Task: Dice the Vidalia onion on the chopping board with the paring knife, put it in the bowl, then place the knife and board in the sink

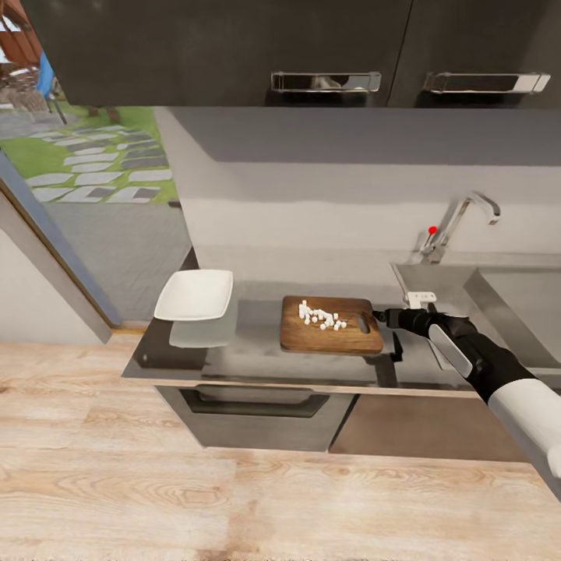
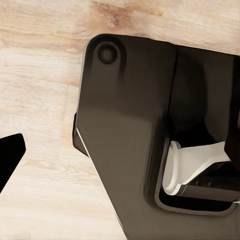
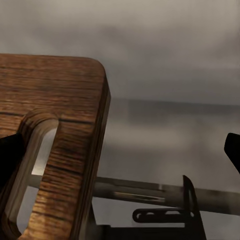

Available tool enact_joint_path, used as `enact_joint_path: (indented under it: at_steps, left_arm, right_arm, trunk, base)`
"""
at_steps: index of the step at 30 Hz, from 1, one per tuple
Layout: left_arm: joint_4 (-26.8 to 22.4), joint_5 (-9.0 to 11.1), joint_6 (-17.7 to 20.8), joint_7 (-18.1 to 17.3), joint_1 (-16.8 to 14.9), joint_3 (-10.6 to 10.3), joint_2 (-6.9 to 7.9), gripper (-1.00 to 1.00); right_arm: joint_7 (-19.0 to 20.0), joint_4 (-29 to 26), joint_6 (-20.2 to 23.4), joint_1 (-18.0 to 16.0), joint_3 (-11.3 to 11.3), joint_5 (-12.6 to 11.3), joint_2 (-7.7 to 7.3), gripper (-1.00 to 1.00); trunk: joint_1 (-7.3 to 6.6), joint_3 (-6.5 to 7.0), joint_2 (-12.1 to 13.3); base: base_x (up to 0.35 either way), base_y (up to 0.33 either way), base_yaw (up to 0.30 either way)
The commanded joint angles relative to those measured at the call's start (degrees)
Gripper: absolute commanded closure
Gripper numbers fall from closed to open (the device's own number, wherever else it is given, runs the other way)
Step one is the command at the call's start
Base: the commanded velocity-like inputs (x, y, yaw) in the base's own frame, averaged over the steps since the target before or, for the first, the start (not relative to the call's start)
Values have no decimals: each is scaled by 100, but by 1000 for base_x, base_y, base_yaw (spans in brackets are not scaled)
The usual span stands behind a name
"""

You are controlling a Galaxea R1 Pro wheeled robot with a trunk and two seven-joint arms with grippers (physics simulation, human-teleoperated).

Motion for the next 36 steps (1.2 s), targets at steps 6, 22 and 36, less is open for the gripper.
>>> enact_joint_path:
  at_steps: [6, 22, 36]
  left_arm:
    - [-10, 51, 2, -50, 2, 20, -5, -100]
    - [-12, 51, 2, -50, 2, 20, -5, -100]
    - [10, 51, 3, -51, 2, 20, -5, -100]
  right_arm:
    - [2, -3, 16, -6, 22, -12, -7, -100]
    - [2, -4, 16, -7, 22, -14, -7, -100]
    - [2, -3, 16, -8, 22, -13, -7, -100]
  trunk:
    - [3, -47, -11]
    - [3, -152, -11]
    - [3, -246, -11]
  base:
    - [0, 0, 0]
    - [0, 22, 0]
    - [0, 3, 0]
